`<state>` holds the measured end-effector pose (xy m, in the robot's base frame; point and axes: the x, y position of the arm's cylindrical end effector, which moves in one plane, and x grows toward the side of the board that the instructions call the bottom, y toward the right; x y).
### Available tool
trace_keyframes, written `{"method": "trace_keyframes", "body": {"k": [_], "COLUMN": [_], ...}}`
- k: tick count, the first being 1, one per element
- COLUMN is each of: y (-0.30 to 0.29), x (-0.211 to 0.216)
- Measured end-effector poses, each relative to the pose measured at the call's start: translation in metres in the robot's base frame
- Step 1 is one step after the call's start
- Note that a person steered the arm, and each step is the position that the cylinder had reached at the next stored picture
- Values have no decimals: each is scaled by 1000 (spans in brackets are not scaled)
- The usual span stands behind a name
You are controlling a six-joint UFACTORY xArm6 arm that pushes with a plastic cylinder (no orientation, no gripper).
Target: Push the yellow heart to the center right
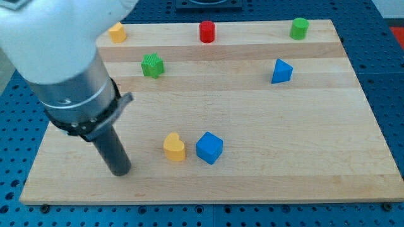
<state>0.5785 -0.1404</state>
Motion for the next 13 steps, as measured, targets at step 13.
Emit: {"method": "trace_keyframes", "body": {"k": [13], "y": [278], "x": [-132]}}
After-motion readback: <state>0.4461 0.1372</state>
